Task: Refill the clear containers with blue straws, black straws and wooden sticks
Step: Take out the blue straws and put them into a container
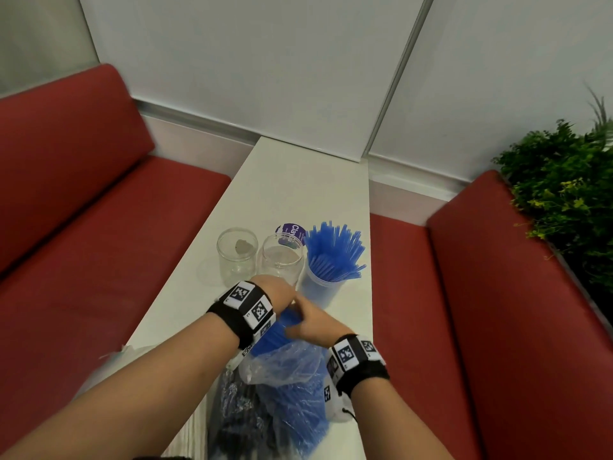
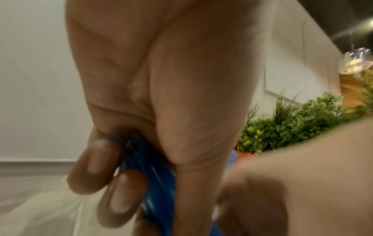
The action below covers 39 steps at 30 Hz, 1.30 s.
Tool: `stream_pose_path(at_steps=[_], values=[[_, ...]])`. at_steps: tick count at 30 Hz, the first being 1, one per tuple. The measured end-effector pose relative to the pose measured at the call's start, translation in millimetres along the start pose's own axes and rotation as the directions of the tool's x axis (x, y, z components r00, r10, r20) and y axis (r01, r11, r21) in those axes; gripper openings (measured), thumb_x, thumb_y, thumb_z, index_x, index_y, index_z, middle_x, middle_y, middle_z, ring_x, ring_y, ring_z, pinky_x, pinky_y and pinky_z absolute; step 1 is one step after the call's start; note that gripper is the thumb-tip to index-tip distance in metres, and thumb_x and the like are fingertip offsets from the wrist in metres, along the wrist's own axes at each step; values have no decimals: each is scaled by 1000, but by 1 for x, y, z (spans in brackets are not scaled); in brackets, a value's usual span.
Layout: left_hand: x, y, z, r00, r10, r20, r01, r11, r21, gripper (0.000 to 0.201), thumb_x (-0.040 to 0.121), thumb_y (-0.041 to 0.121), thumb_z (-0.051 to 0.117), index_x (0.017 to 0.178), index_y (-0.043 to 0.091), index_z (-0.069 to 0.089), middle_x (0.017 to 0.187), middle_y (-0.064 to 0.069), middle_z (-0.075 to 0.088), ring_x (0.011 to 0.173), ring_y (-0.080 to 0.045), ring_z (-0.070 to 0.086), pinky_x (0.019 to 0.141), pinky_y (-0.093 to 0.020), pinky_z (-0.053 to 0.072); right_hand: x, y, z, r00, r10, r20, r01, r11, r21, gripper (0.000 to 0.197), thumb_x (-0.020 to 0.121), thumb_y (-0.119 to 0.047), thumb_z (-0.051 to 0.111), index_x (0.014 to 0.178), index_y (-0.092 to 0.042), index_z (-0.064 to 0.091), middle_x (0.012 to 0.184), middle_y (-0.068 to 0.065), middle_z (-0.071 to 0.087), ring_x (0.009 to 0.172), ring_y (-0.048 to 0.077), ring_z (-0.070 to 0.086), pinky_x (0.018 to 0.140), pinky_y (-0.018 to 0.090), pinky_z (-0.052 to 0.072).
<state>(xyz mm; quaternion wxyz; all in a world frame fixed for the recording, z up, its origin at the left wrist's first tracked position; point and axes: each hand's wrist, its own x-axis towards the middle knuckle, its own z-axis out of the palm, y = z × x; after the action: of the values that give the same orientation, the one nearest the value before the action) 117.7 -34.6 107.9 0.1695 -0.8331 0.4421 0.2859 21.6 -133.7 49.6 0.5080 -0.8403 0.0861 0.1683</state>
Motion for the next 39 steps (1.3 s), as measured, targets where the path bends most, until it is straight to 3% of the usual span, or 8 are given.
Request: stream_pose_path(at_steps=[4,11,17,21,24,28,34,39], values=[[-17,4,-20,996,62,-64,-56,994,90,20,89,19,67,106,9,69,105,-6,69,93,-23,65,72,-31,45,9,18,25,978,92,-188,-109,991,-82,19,89,-24,75,99,-10,68,99,11,70,88,18,60,88,39,50],[-29,-2,-32,848,116,-517,-289,919,-269,49,96,51,47,79,11,68,71,-3,65,69,-19,62,70,-36,51,13,11,30,935,85,-344,-2,972,235,26,96,-26,71,76,-9,68,71,4,69,72,18,62,87,45,53],[-20,5,-13,758,2,-652,-530,583,-615,19,97,34,54,96,21,69,79,6,68,79,-11,66,83,-34,54,21,3,25,928,27,-372,54,977,206,25,91,-2,57,67,-8,64,58,-3,65,59,9,58,69,27,47],[-22,-3,-12,703,-115,-701,-666,238,-707,36,91,59,49,107,34,68,93,10,72,93,-4,68,92,-26,49,14,-7,20,902,-20,-431,157,945,286,39,97,-11,64,60,-14,54,50,-3,53,48,8,47,59,21,42],[-19,-13,-10,748,-321,-581,-624,-42,-780,65,87,78,31,104,31,72,99,5,74,96,-8,69,88,-26,51,5,-30,4,859,-91,-503,288,900,328,37,98,-24,68,65,-15,54,54,-1,50,52,14,46,58,25,42],[-12,-29,3,856,-354,-378,-510,-450,-733,80,95,69,18,106,11,72,102,-10,75,97,-21,72,91,-32,52,-8,-67,-28,797,-135,-589,392,857,334,37,98,-35,67,67,-18,59,58,4,50,57,20,47,61,32,44],[5,-21,32,955,-223,-195,-261,-320,-911,72,98,64,22,109,12,70,112,-6,72,108,-23,65,105,-43,38,-24,-121,-56,749,-202,-631,524,763,379,39,96,-34,71,60,-27,56,58,1,47,54,16,46,58,26,46],[17,-22,50,995,-64,70,27,-511,-859,81,99,64,16,111,2,67,119,-15,67,107,-29,62,107,-45,37,-32,-150,-67,727,-225,-648,626,604,493,37,96,-28,72,63,-28,55,60,1,40,52,17,39,56,32,44]])
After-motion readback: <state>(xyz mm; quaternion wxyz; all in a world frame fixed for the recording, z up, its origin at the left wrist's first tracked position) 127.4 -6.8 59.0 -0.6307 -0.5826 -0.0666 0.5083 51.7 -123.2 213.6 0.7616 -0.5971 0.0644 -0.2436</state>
